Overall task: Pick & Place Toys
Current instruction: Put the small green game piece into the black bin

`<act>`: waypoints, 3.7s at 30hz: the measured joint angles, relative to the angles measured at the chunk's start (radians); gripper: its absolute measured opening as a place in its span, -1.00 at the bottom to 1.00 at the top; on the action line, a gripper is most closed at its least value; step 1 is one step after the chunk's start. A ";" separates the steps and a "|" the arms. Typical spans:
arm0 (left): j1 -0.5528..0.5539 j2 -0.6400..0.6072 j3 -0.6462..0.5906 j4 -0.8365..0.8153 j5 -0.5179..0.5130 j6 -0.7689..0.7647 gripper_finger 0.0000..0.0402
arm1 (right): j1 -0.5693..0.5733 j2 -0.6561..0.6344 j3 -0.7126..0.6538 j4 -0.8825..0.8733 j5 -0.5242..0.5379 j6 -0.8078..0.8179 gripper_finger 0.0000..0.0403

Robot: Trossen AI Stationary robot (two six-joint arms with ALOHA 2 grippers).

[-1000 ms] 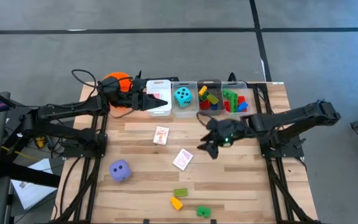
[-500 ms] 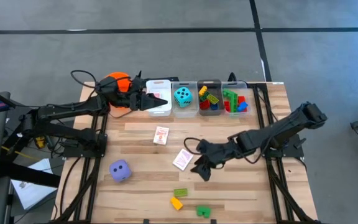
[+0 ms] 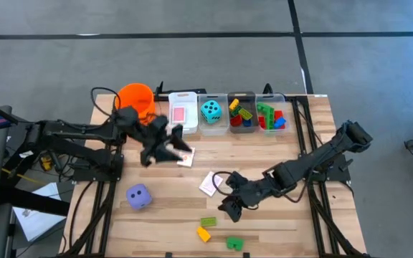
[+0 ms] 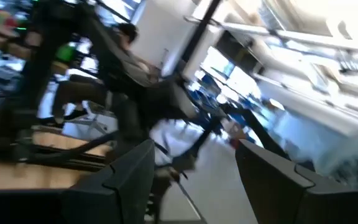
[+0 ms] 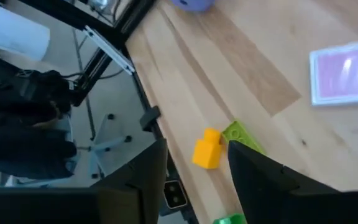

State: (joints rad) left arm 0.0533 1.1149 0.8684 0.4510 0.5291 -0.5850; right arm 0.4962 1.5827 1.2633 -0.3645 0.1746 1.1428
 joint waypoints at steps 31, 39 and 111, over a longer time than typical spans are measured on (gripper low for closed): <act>-0.561 0.544 0.296 -0.179 -0.634 0.178 0.09 | 0.165 -0.068 0.000 -0.137 0.002 -0.357 -0.36; -0.557 0.565 0.296 -0.454 -0.658 0.177 0.09 | 0.172 -0.068 0.000 -0.133 0.007 -0.267 -0.36; -0.568 1.005 0.222 -0.024 -0.705 0.136 0.41 | 0.110 -0.064 0.000 -0.129 0.122 -0.129 -0.36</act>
State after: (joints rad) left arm -0.5148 2.1197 1.0901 0.4267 -0.1757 -0.4487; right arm 0.6060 1.5185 1.2633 -0.4931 0.2970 1.0138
